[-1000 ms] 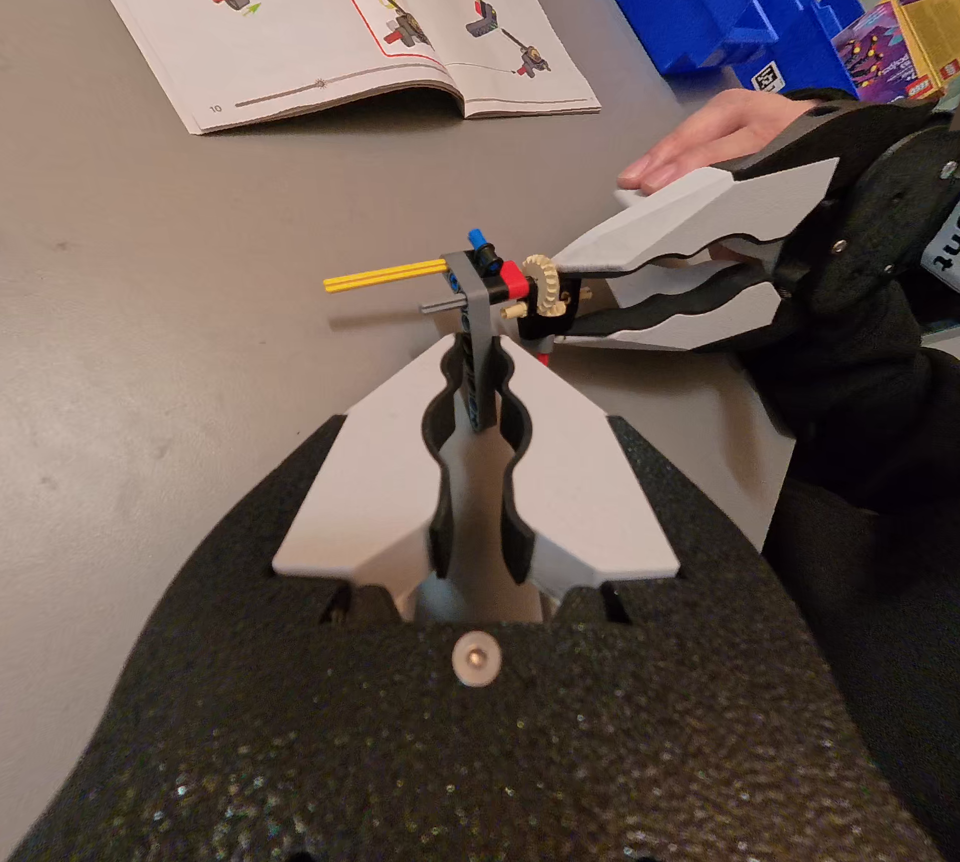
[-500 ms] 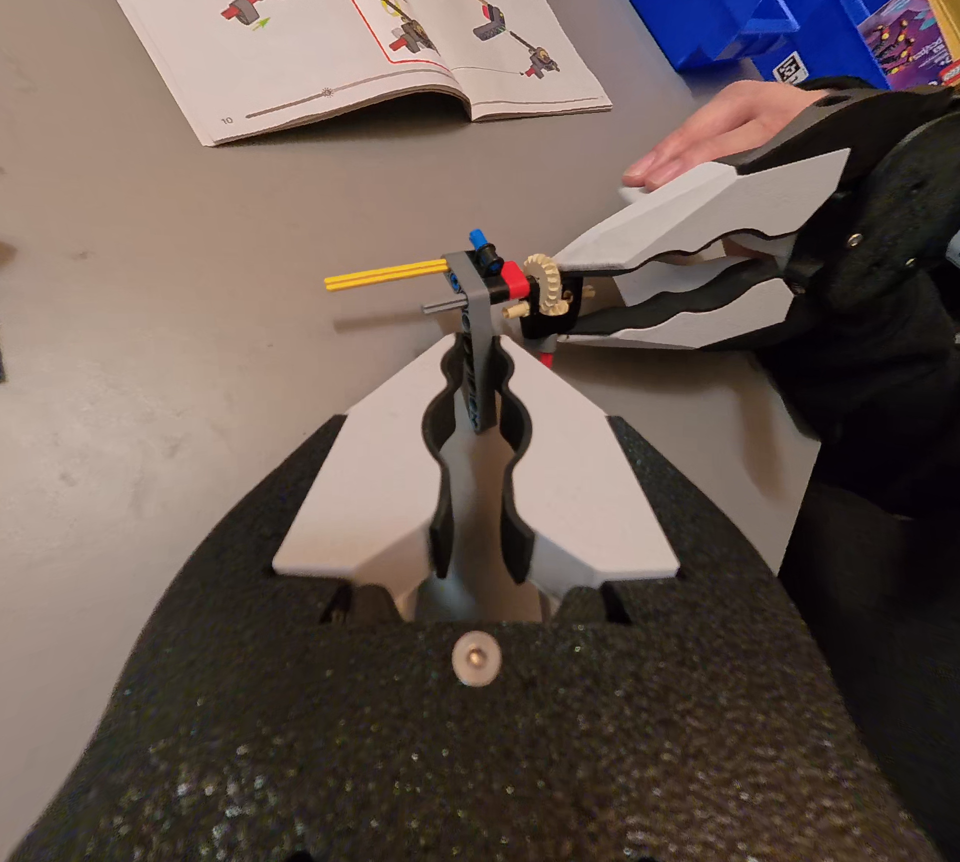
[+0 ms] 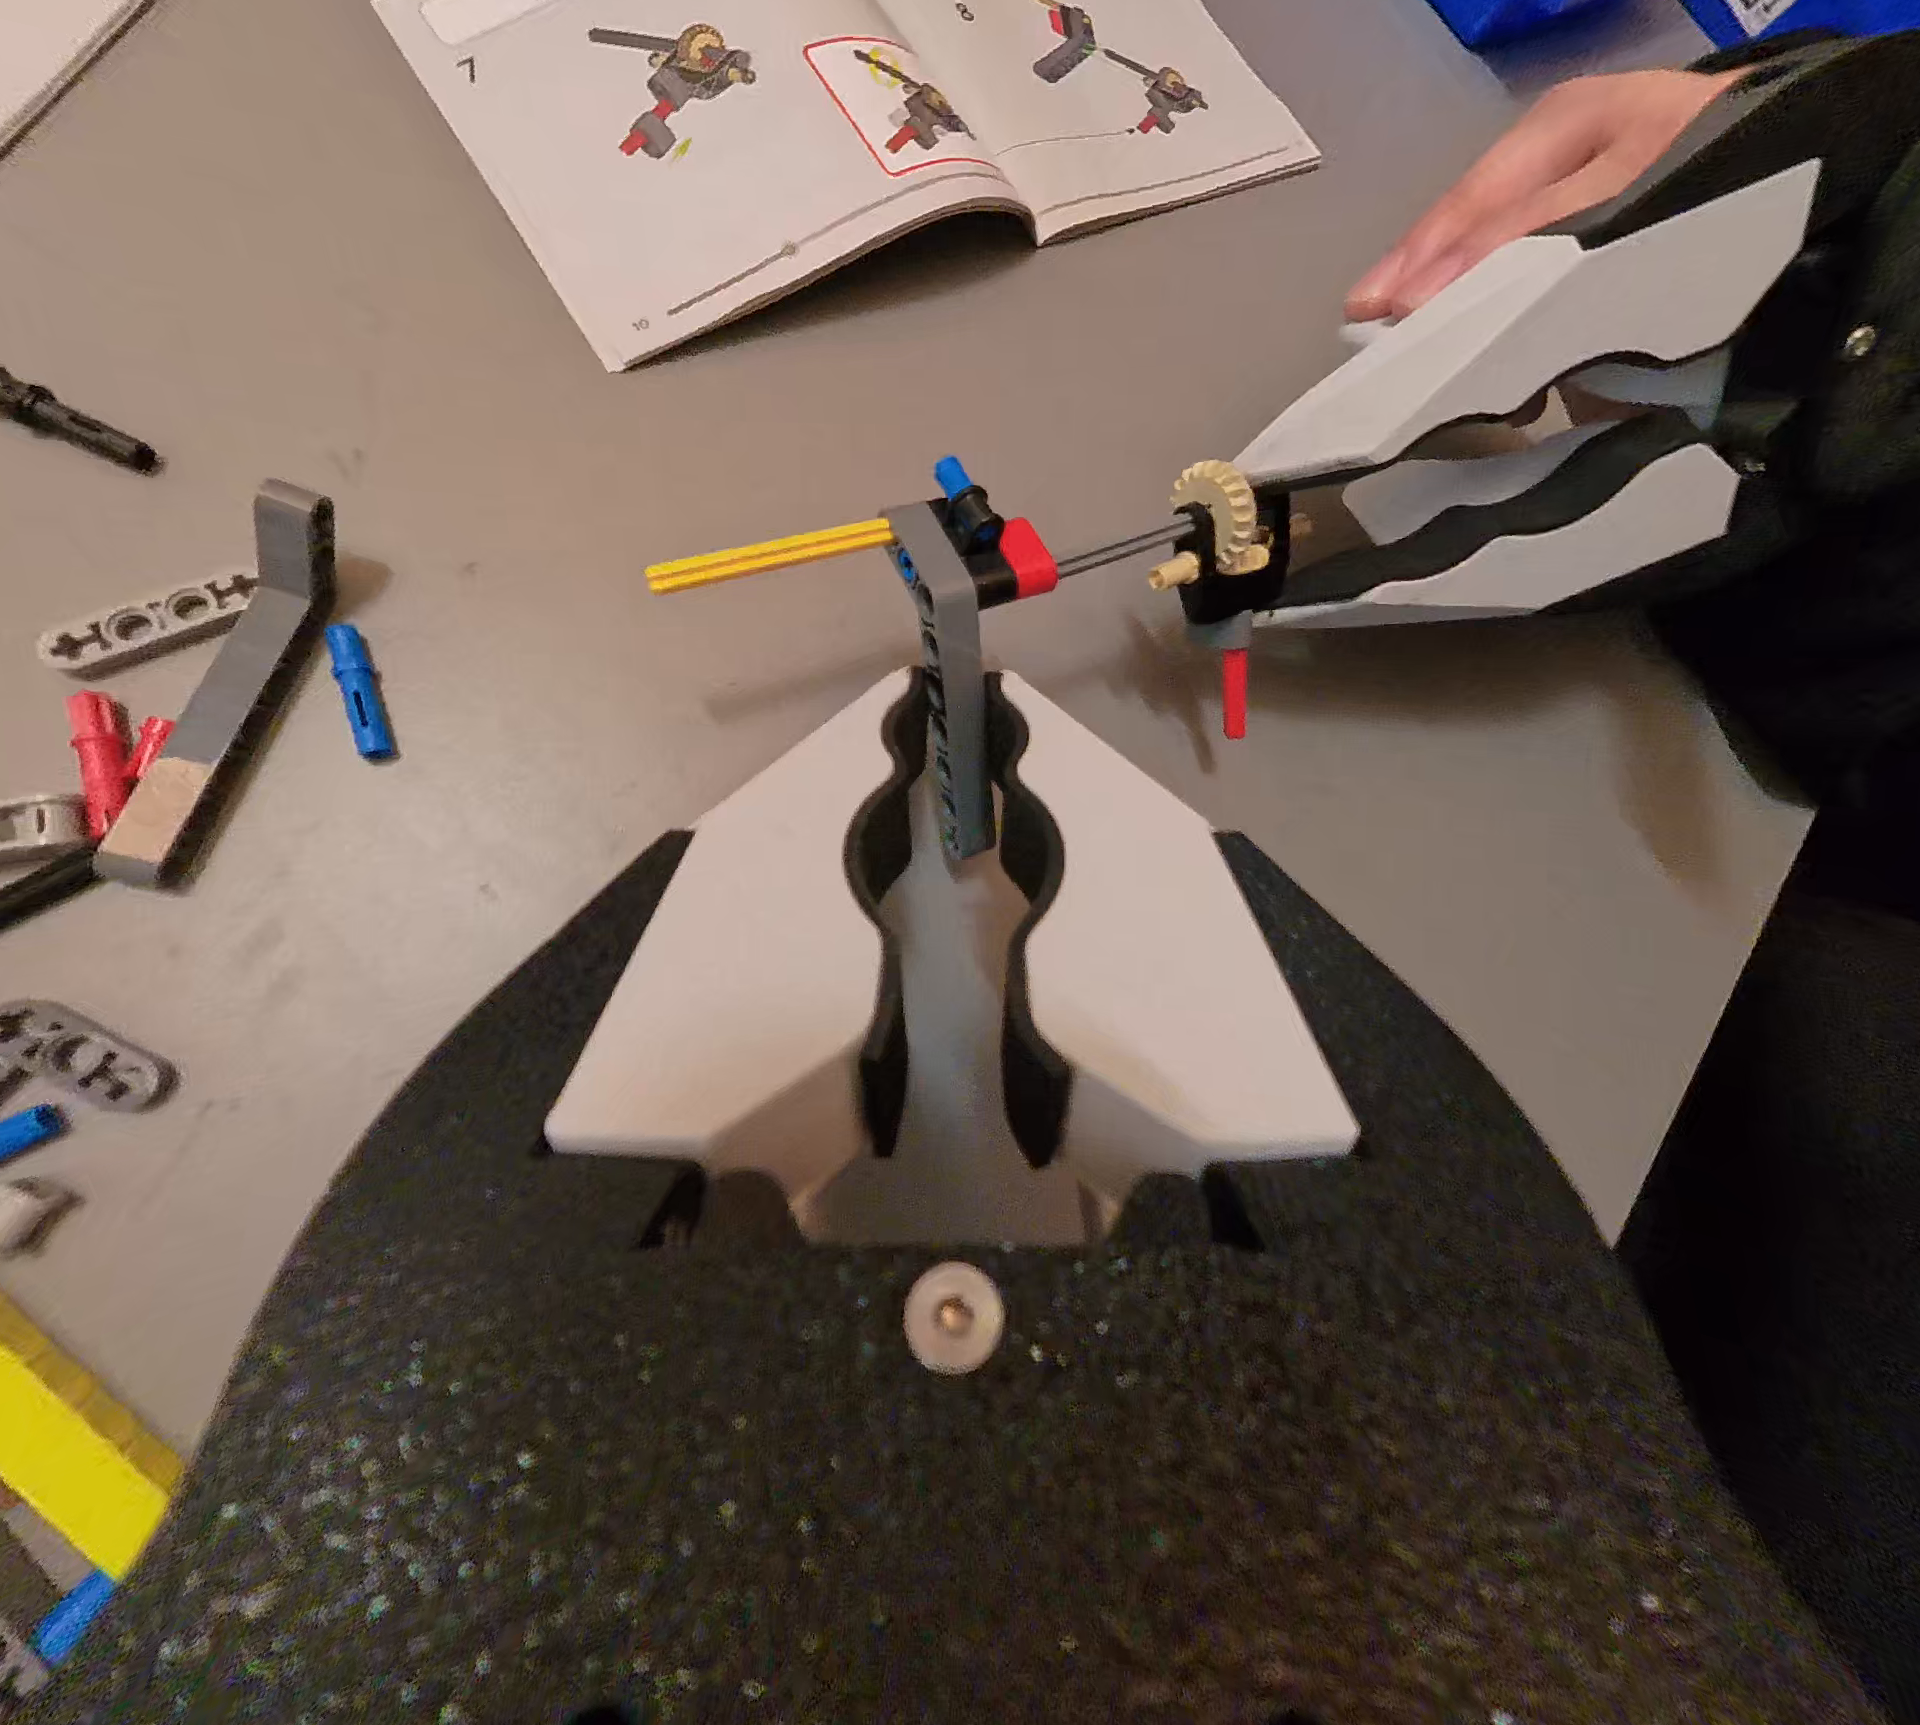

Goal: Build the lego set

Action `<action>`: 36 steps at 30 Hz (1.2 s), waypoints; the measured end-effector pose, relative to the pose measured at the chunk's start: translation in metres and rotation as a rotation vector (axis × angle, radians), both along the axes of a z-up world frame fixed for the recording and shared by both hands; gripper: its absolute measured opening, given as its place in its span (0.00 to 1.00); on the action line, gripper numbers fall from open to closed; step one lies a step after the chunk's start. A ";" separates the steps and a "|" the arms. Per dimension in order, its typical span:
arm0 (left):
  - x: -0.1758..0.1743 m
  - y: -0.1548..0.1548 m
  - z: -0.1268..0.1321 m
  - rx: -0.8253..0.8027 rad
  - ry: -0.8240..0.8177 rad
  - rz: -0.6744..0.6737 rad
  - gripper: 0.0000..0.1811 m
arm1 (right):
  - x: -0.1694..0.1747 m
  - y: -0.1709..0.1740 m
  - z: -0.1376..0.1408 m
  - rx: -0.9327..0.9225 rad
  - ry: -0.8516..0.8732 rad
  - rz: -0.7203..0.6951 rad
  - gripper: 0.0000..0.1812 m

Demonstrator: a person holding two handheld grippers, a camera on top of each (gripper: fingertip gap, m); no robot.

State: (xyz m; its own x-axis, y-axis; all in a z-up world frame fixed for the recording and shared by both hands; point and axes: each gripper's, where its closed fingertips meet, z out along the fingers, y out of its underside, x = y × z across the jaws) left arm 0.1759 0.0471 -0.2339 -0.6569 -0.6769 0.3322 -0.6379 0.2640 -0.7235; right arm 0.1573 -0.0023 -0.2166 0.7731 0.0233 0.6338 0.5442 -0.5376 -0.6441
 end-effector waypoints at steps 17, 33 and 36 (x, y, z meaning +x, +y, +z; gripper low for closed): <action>0.011 0.031 0.020 -0.026 -0.170 0.017 0.04 | 0.021 -0.021 0.020 0.114 0.070 -0.107 0.12; -0.001 -0.004 0.001 0.980 -0.924 -0.536 0.20 | 0.066 -0.072 0.020 0.128 0.089 -0.379 0.12; -0.008 0.013 -0.003 0.851 -0.646 -0.519 0.23 | 0.056 -0.069 0.014 0.099 0.138 -0.317 0.12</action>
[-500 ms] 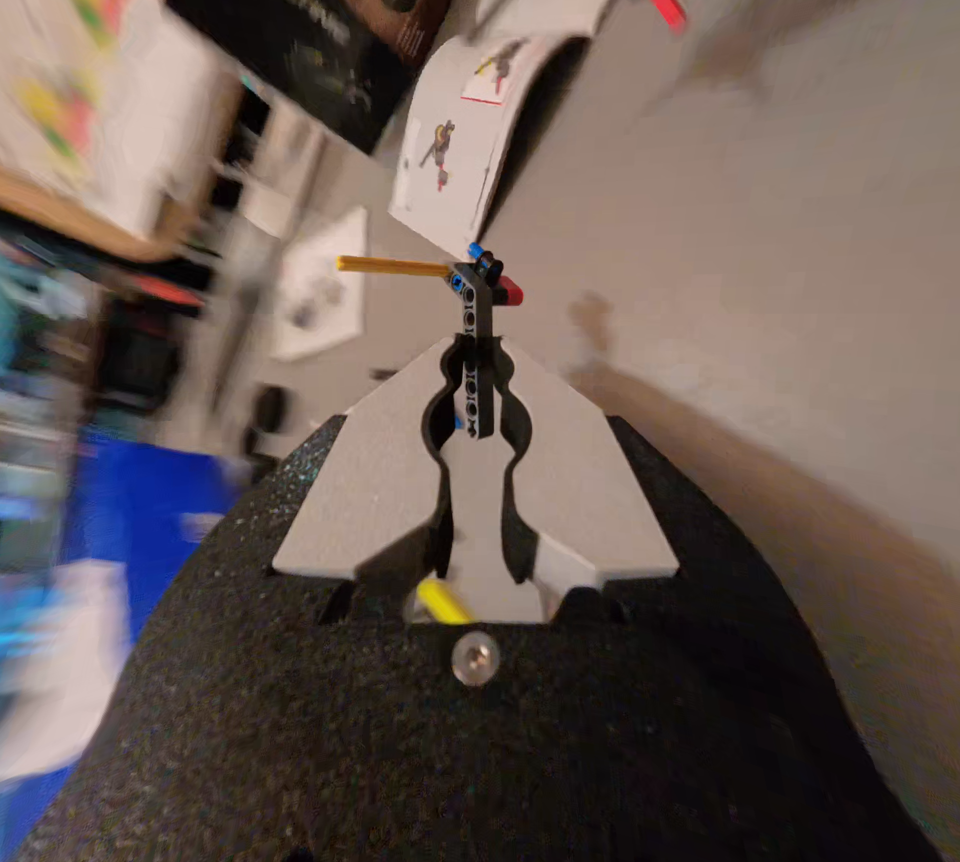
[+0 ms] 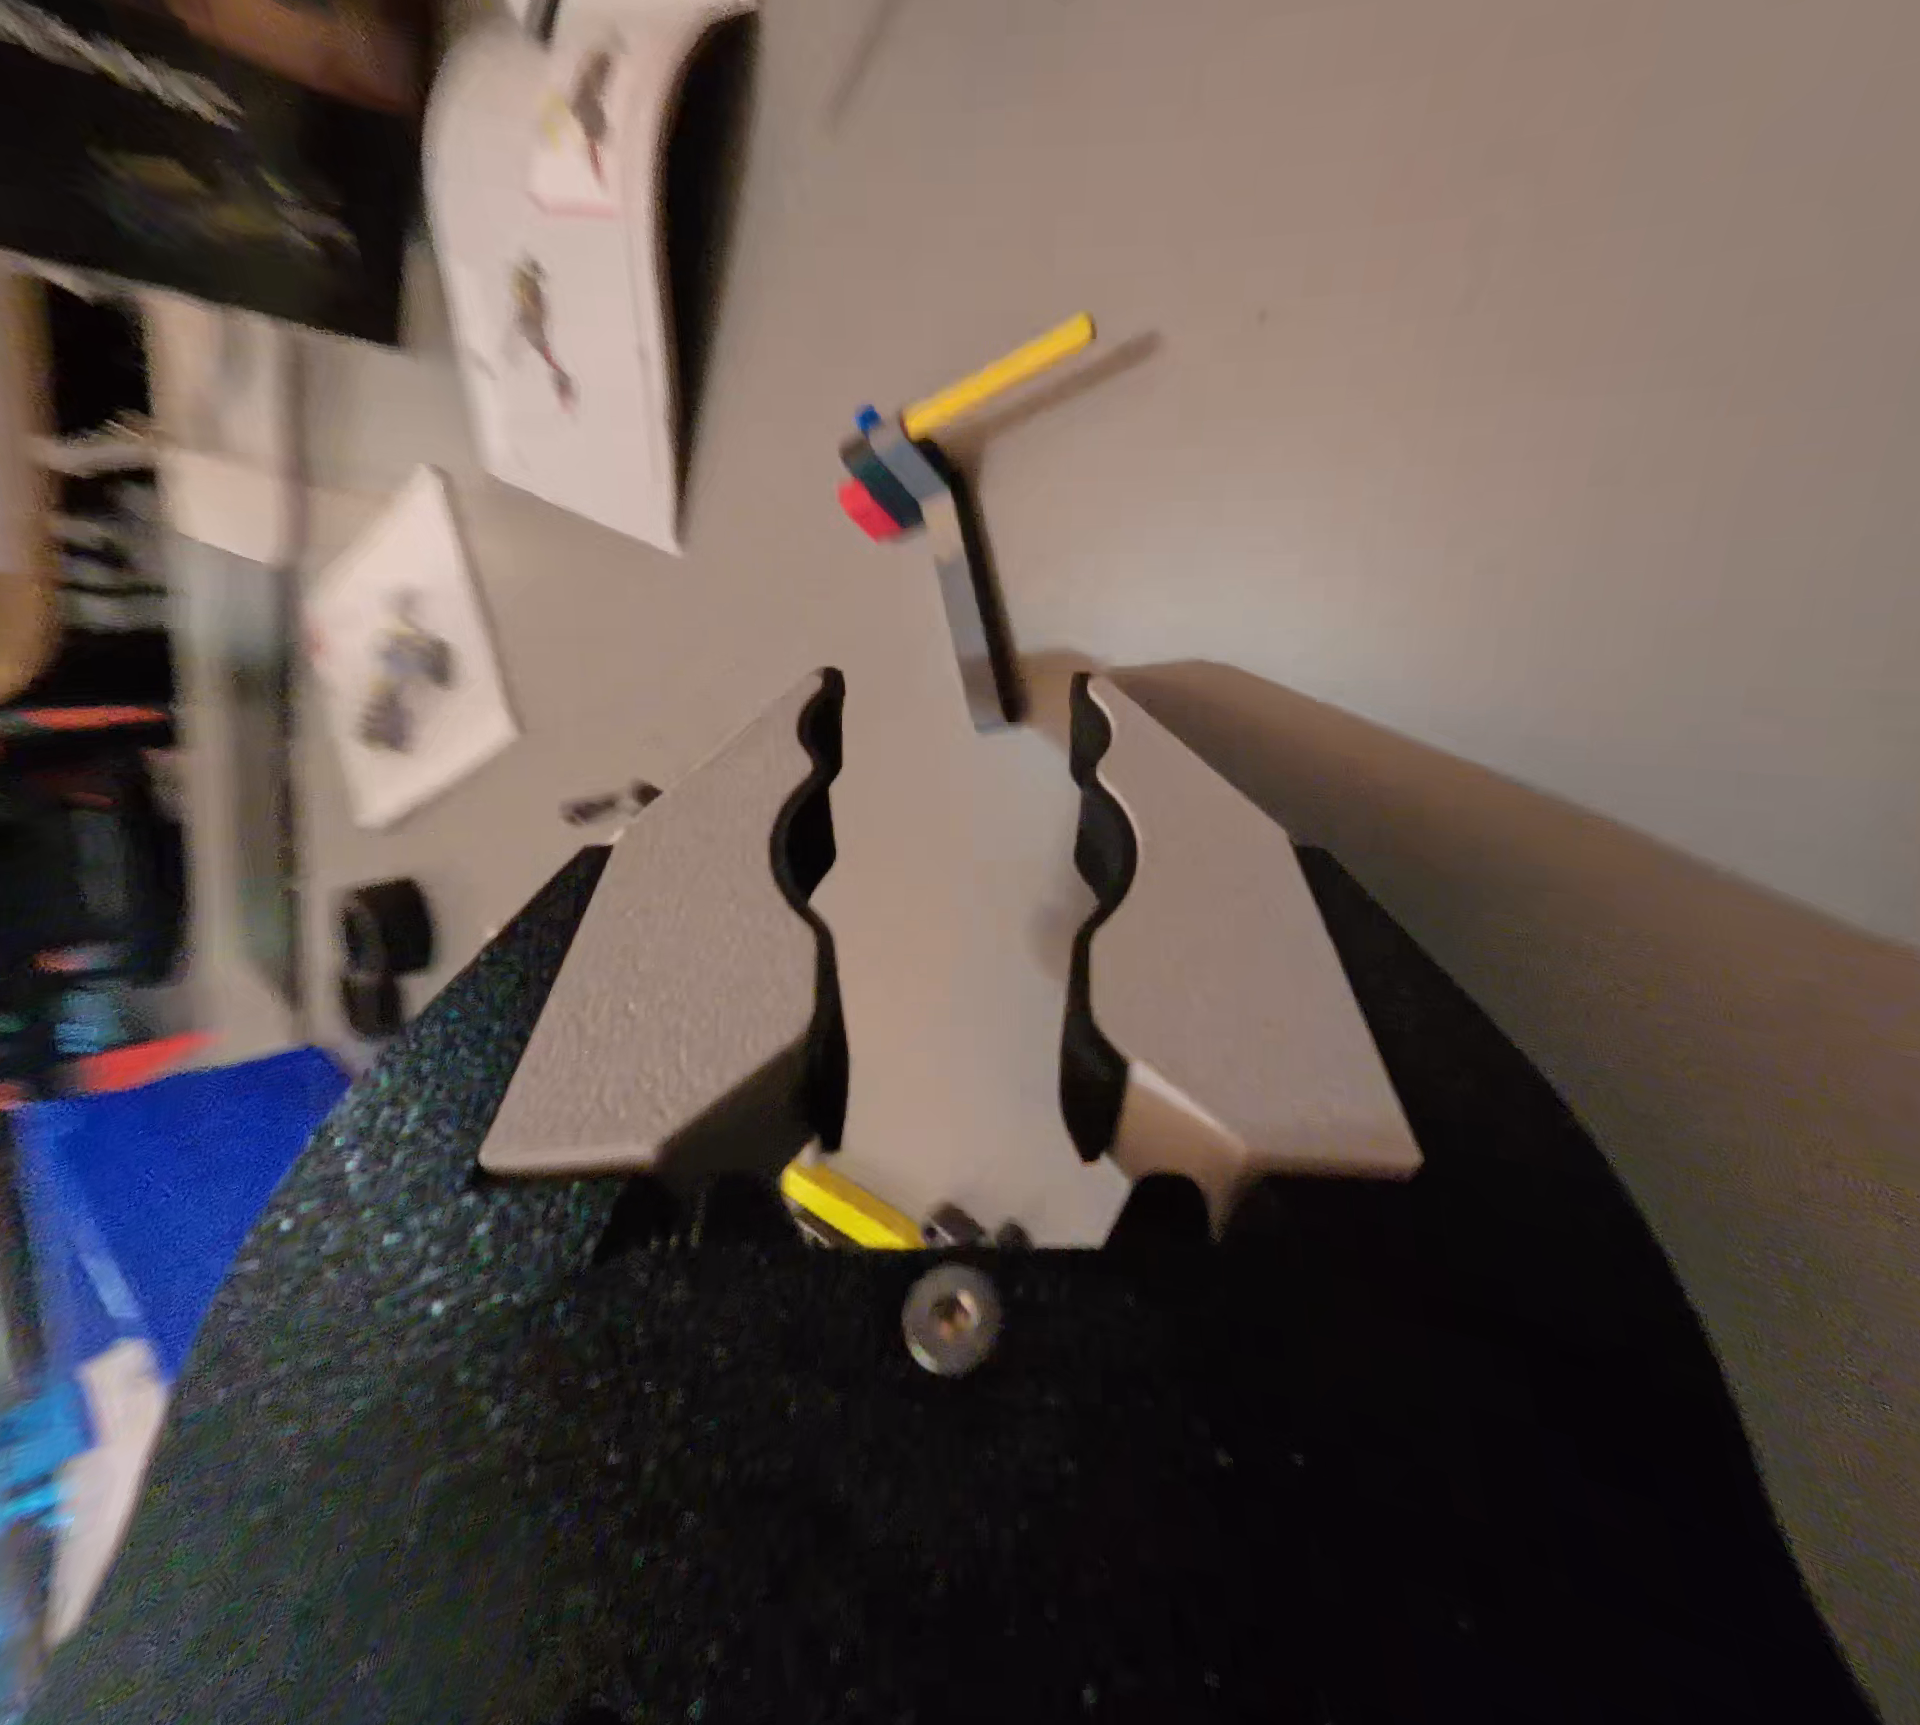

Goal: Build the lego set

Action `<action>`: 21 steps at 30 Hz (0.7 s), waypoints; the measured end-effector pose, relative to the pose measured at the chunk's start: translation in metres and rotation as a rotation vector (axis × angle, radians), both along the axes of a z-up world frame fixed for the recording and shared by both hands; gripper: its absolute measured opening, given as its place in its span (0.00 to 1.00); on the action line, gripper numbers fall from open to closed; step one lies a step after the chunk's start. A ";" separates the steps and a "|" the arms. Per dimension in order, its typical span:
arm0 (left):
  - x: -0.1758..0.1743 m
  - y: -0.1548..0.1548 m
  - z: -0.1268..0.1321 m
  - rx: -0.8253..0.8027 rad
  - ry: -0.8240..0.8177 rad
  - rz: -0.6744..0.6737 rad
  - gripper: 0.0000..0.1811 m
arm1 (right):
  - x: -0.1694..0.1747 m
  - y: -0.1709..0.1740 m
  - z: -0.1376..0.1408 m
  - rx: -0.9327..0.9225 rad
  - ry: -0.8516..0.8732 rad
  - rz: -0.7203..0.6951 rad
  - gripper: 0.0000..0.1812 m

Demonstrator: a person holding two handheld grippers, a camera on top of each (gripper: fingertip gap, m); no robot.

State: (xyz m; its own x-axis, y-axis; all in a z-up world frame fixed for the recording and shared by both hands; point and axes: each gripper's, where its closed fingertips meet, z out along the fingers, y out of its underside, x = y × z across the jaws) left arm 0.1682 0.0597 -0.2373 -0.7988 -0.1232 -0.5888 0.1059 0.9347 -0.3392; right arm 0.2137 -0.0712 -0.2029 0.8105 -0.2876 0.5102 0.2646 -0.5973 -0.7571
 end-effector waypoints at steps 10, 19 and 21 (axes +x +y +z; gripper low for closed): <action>-0.012 0.001 -0.020 -0.278 0.480 0.192 0.13 | -0.026 0.015 -0.016 -0.065 0.066 0.158 0.12; -0.038 -0.048 0.003 -0.455 0.494 0.050 0.12 | -0.008 -0.012 0.003 0.035 0.050 0.049 0.12; -0.017 -0.037 0.015 -0.472 0.388 0.096 0.15 | -0.009 -0.009 0.002 0.029 0.046 0.058 0.12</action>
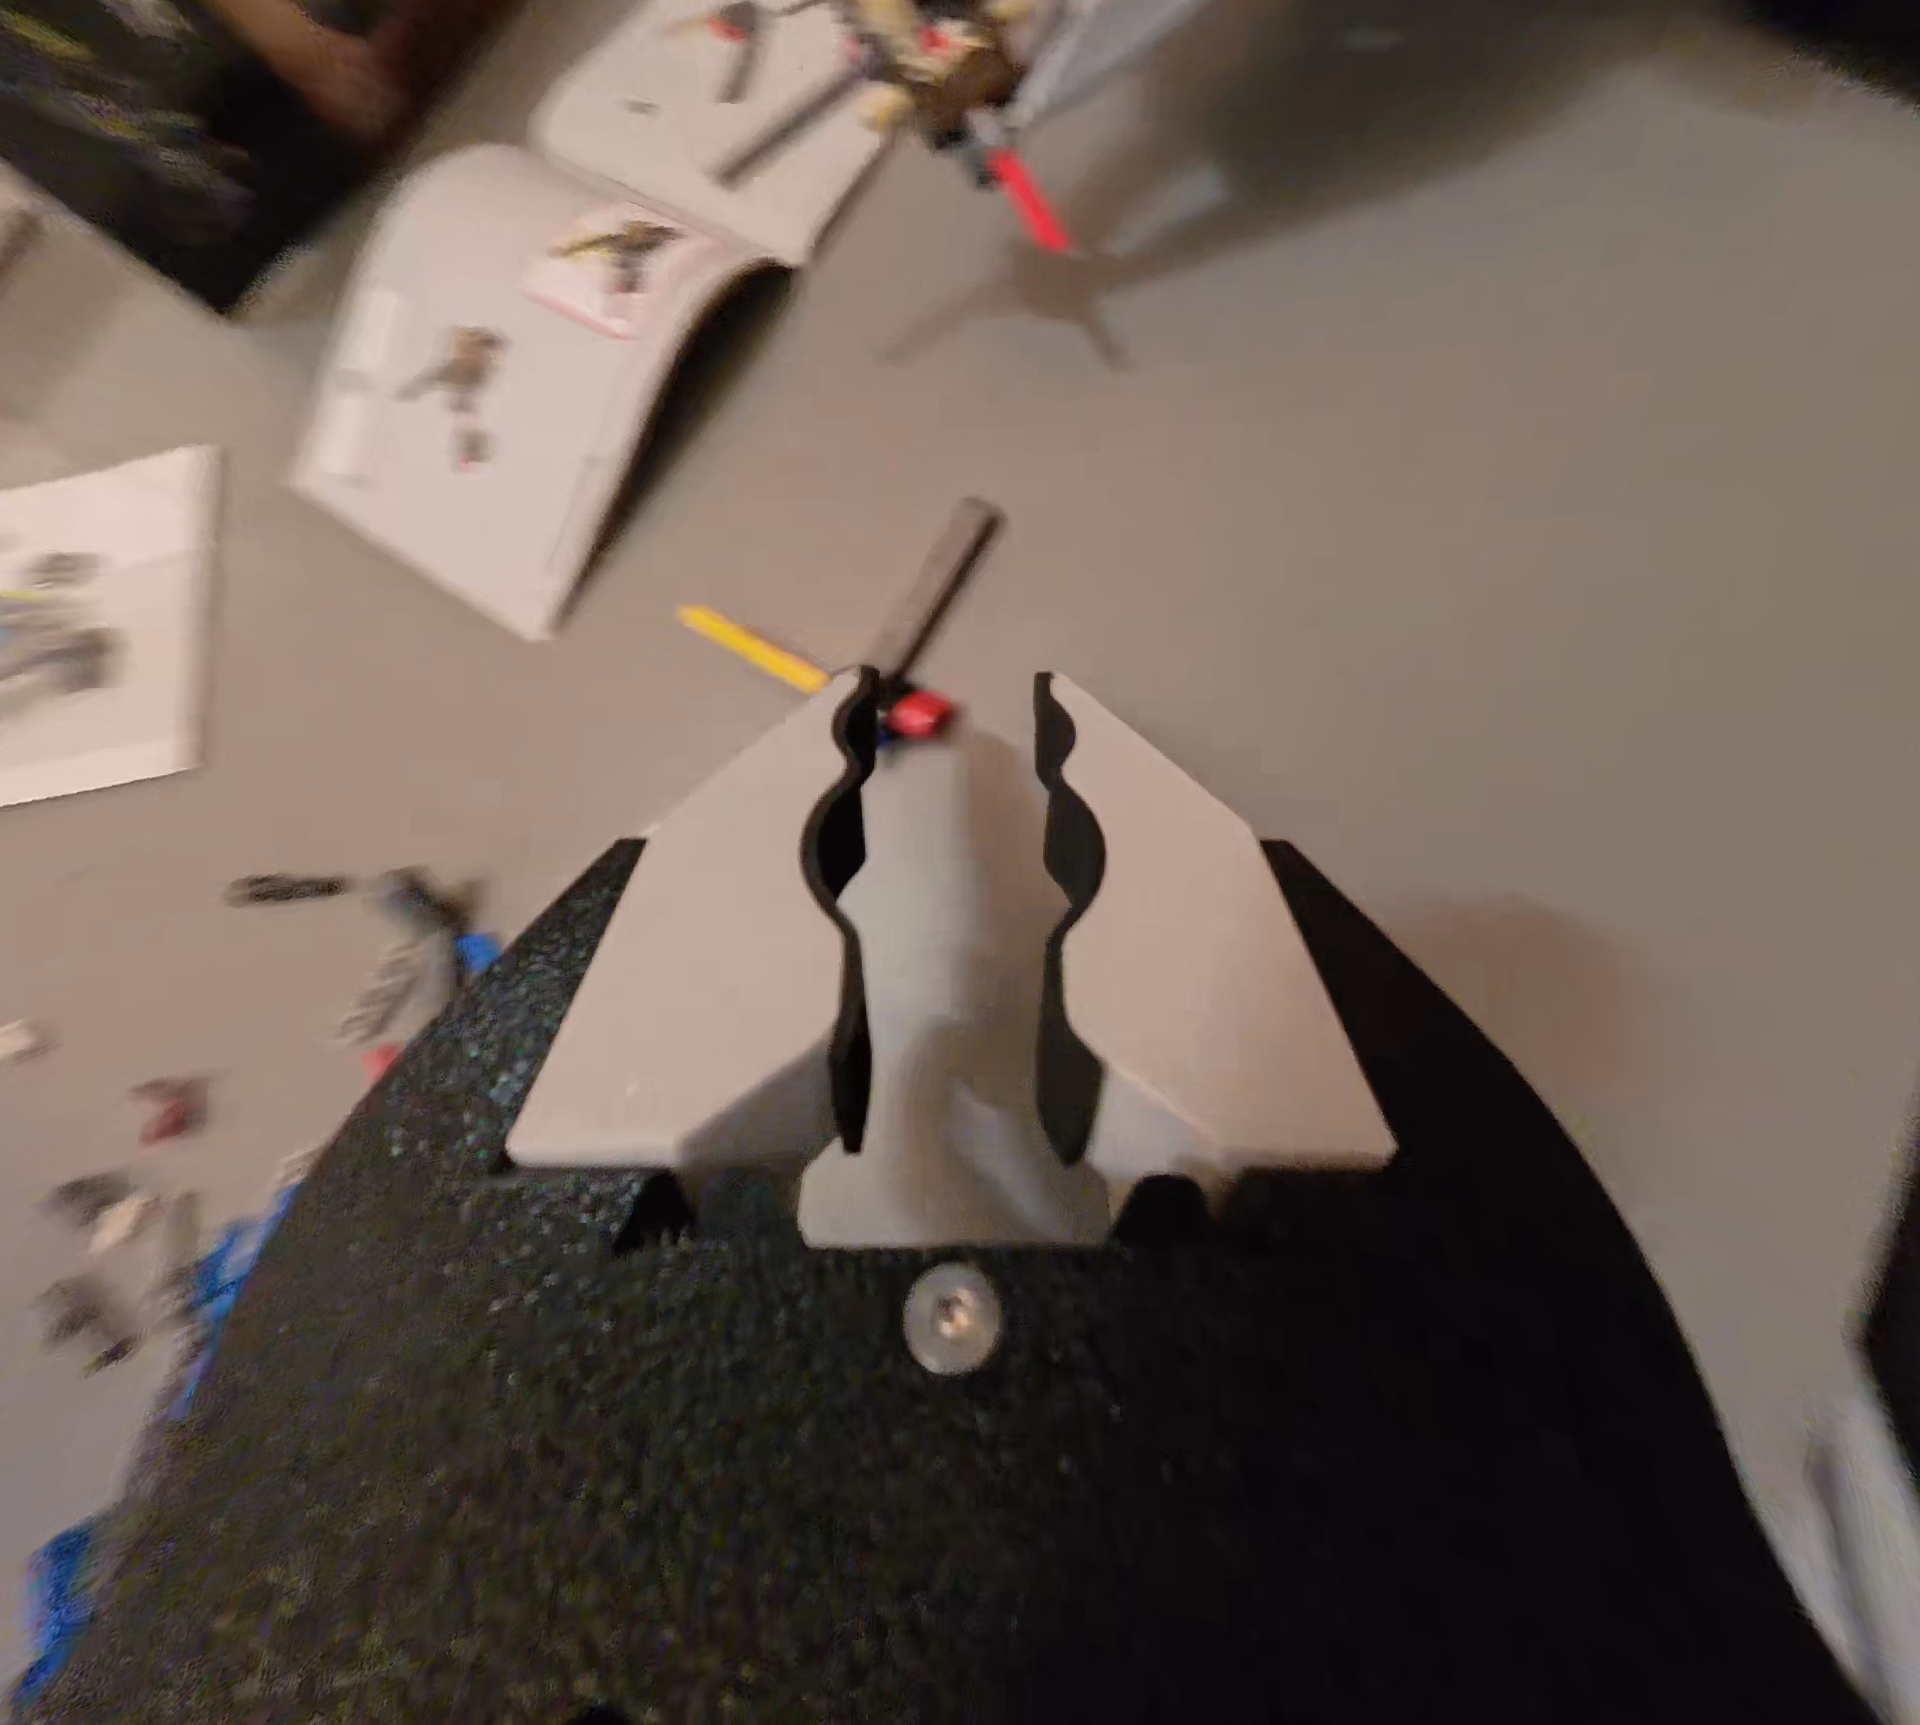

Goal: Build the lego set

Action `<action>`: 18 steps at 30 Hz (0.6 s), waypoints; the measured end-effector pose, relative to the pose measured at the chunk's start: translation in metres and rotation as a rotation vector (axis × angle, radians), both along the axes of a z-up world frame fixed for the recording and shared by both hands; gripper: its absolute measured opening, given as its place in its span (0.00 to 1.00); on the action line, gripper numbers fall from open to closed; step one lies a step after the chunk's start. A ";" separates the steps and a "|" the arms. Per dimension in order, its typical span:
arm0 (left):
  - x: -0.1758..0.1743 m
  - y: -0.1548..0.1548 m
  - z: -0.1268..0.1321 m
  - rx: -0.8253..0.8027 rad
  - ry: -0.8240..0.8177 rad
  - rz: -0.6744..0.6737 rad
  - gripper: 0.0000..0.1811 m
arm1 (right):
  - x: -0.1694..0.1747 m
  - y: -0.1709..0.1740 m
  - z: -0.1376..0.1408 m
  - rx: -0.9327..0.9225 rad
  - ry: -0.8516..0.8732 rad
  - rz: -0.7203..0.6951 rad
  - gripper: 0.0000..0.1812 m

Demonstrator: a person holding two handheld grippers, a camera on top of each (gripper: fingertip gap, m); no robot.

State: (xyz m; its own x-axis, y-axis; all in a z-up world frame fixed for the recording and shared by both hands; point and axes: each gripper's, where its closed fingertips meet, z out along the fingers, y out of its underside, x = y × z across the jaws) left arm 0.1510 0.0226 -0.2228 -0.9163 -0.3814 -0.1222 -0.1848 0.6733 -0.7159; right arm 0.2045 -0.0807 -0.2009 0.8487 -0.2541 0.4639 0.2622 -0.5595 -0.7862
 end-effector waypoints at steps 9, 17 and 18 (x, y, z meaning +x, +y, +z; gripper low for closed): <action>0.025 0.024 -0.004 0.295 -0.342 -0.233 0.24 | -0.037 0.027 -0.022 -0.082 0.094 0.214 0.12; 0.039 0.020 -0.016 0.631 -0.625 -0.533 0.22 | -0.057 0.033 -0.032 -0.110 0.196 0.312 0.12; 0.040 0.021 -0.021 0.677 -0.633 -0.565 0.21 | -0.055 0.033 -0.033 -0.113 0.189 0.303 0.12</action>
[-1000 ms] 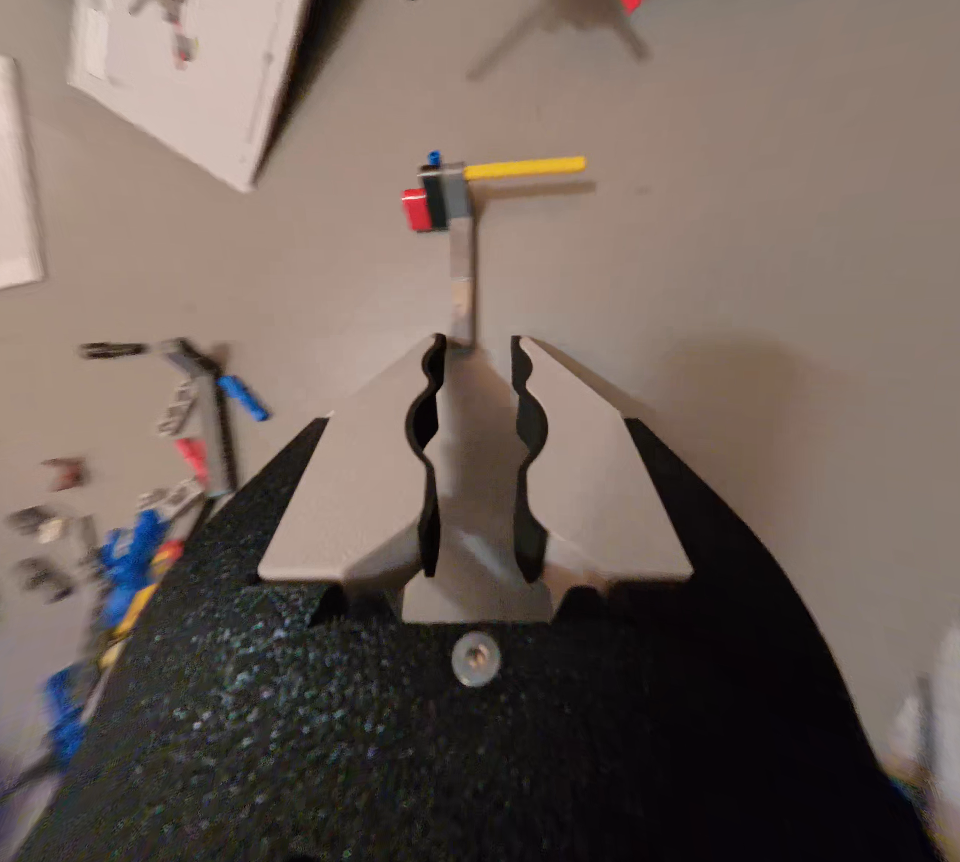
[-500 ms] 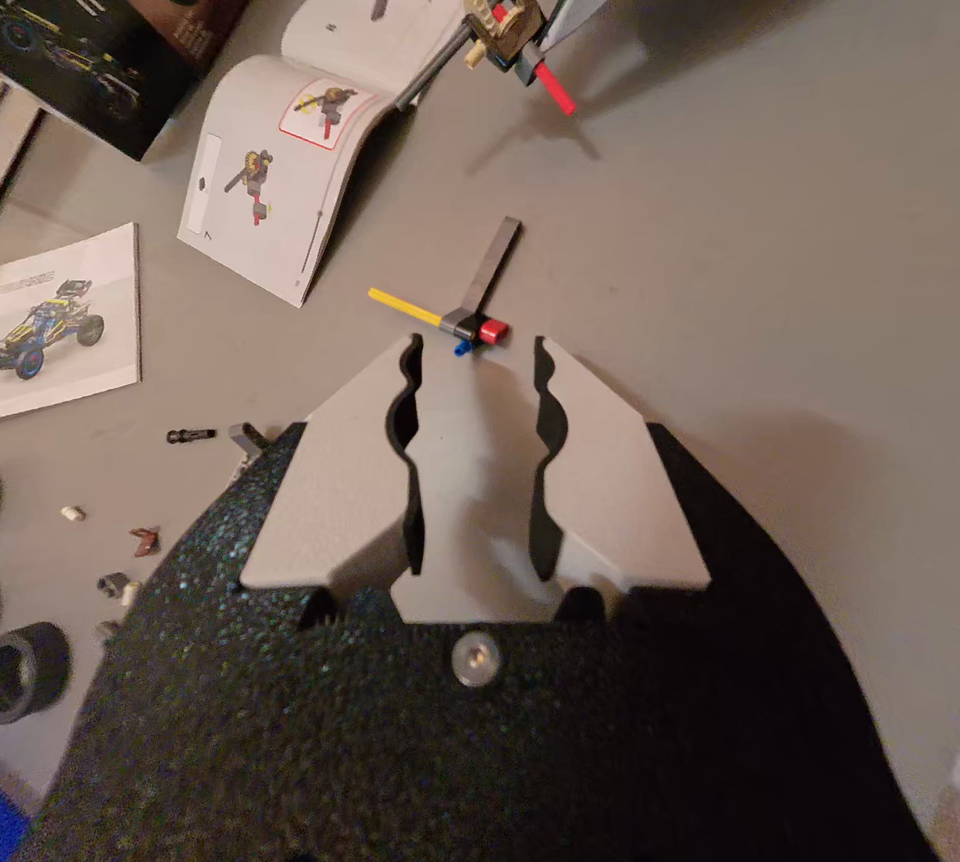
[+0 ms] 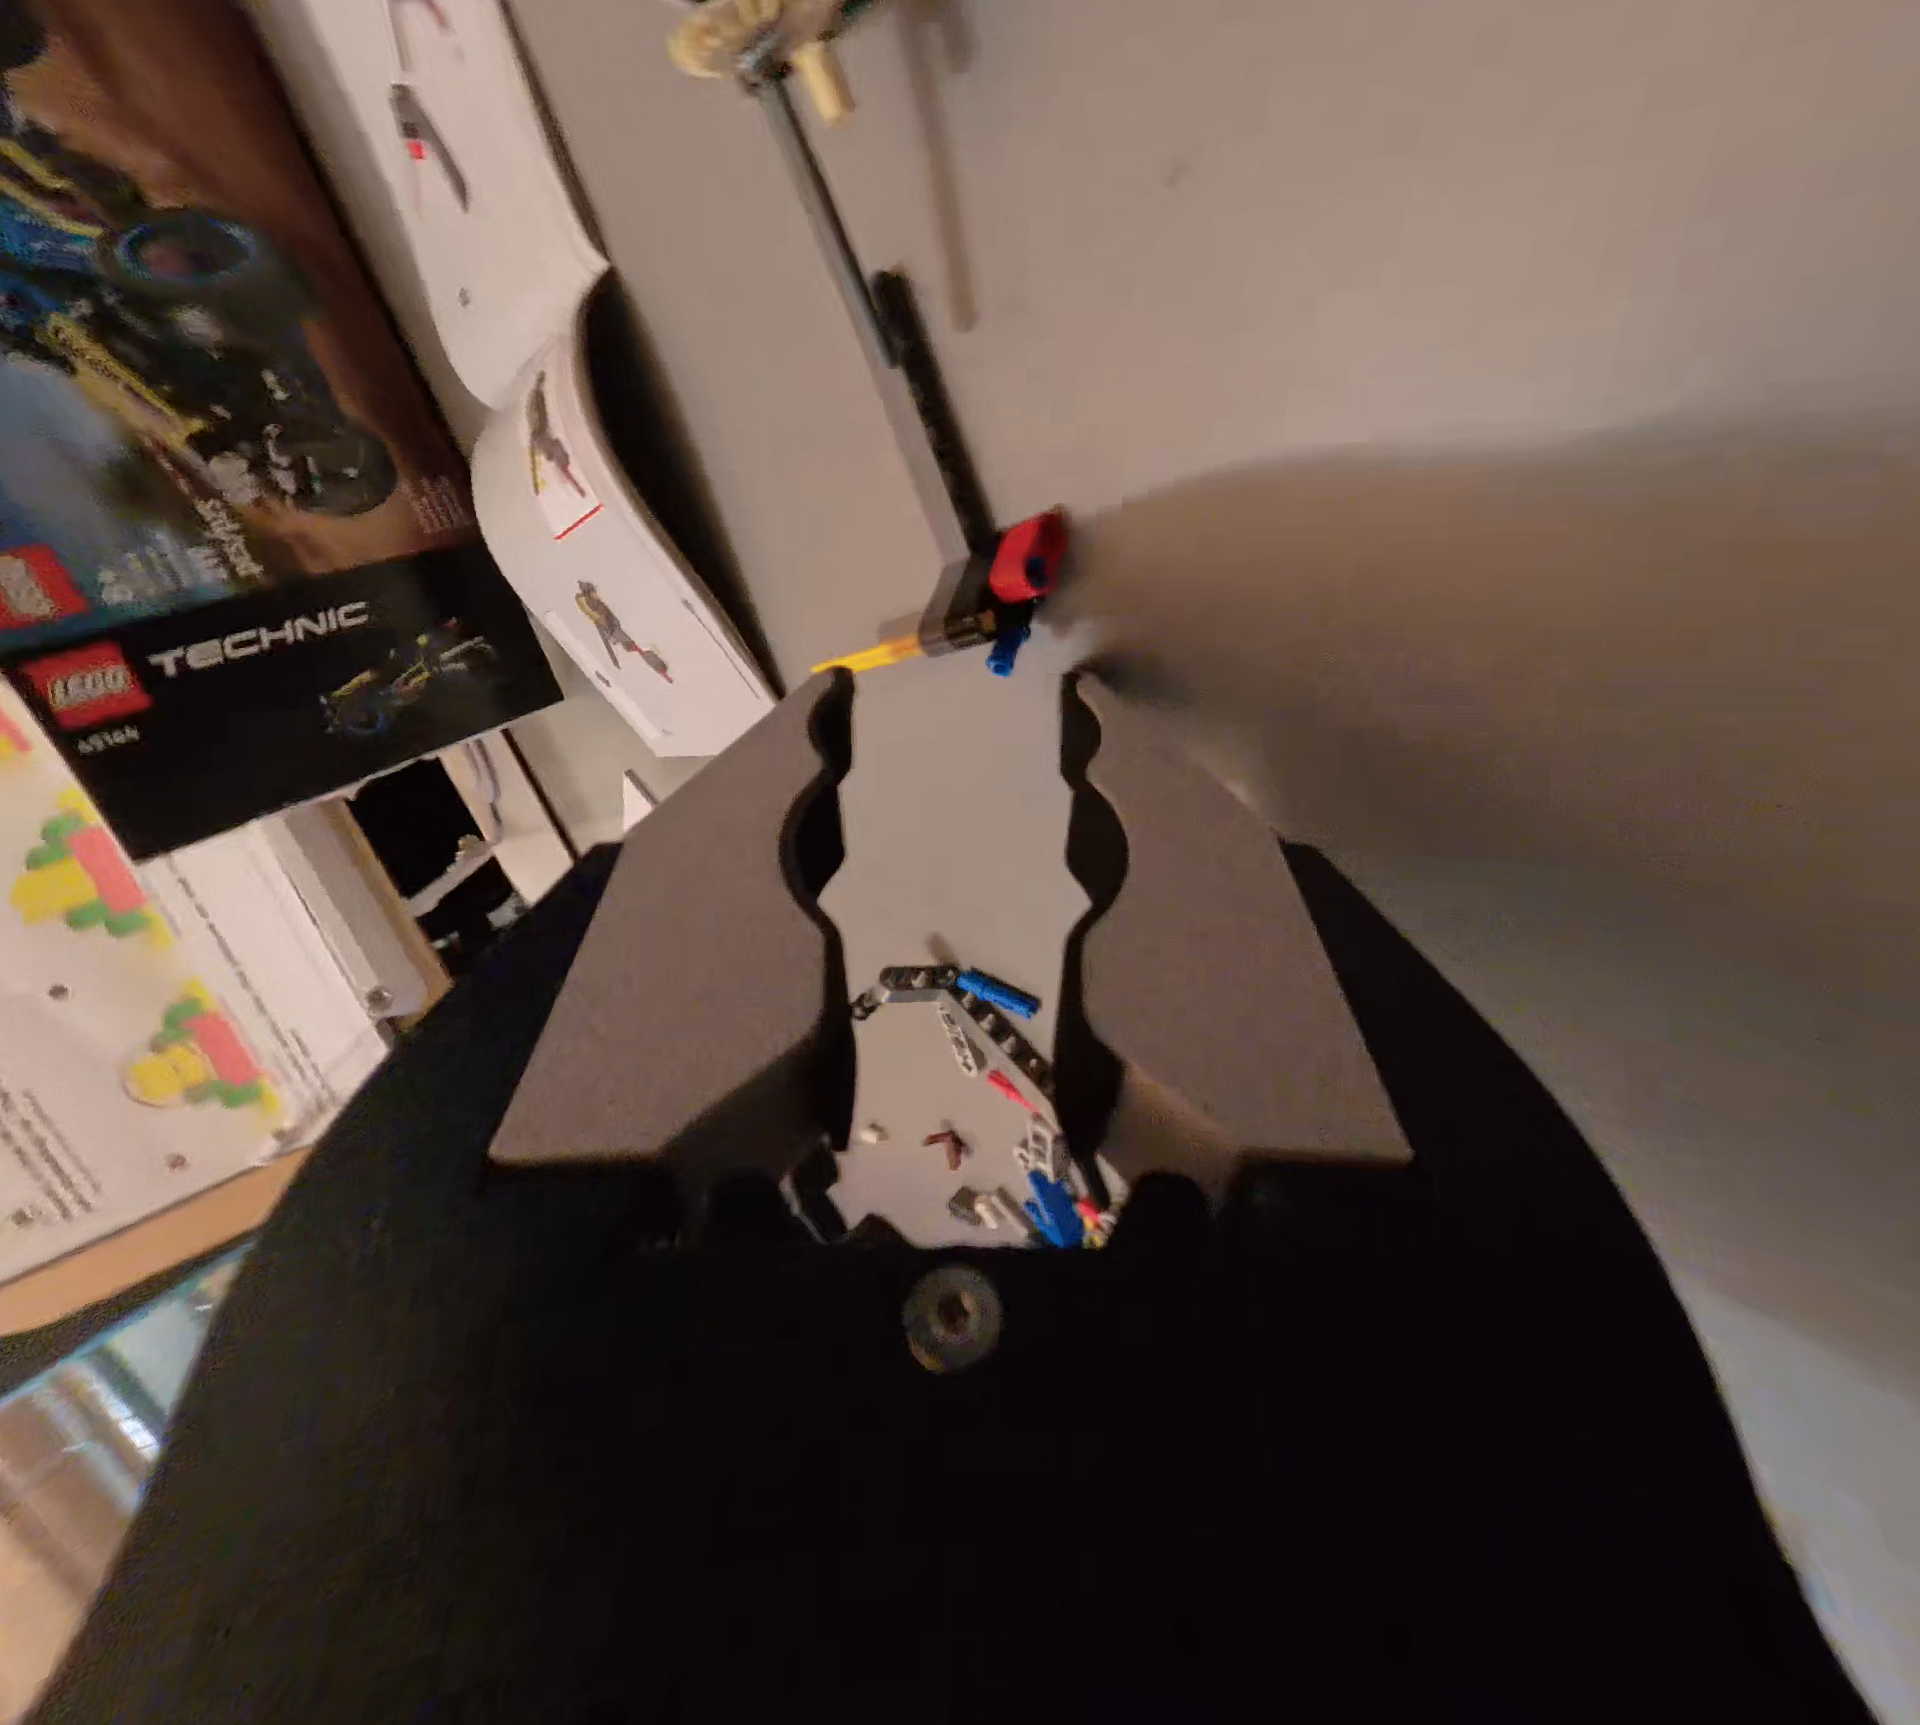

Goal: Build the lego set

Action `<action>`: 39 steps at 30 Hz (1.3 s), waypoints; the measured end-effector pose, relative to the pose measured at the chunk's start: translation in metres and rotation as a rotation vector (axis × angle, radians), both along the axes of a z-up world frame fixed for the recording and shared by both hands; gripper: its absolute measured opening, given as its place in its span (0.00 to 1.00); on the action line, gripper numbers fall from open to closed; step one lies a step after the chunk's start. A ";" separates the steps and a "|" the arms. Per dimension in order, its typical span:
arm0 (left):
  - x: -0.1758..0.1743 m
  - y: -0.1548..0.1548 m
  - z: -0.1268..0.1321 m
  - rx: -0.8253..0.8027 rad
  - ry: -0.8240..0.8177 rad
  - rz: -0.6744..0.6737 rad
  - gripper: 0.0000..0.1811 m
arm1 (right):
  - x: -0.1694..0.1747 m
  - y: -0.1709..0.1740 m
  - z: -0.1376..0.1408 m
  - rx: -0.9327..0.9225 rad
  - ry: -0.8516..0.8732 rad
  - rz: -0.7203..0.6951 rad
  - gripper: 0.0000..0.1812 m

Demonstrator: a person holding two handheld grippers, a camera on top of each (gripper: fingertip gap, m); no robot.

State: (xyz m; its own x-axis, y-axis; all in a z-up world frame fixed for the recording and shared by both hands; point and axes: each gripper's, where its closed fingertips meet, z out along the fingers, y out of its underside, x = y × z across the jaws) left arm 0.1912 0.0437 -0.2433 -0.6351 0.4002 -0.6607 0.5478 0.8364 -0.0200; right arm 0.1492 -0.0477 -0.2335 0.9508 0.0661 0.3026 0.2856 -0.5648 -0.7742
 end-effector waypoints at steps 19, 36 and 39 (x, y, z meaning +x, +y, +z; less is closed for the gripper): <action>0.004 -0.001 -0.002 0.081 -0.087 0.221 0.08 | 0.010 0.015 0.005 0.079 0.192 -0.125 0.12; -0.027 0.006 0.038 -0.174 0.421 0.194 0.00 | 0.011 0.017 0.018 0.098 -0.020 -0.082 0.12; -0.052 0.005 0.052 -0.252 0.764 0.094 0.00 | -0.003 0.022 0.033 0.182 -0.029 0.004 0.12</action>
State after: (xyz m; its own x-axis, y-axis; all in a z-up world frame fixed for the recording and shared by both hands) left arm 0.1395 0.0490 -0.1910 -0.9710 0.2197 -0.0939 0.2344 0.7989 -0.5539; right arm 0.1458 -0.0259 -0.2009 0.9413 0.0120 0.3373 0.3116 -0.4151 -0.8548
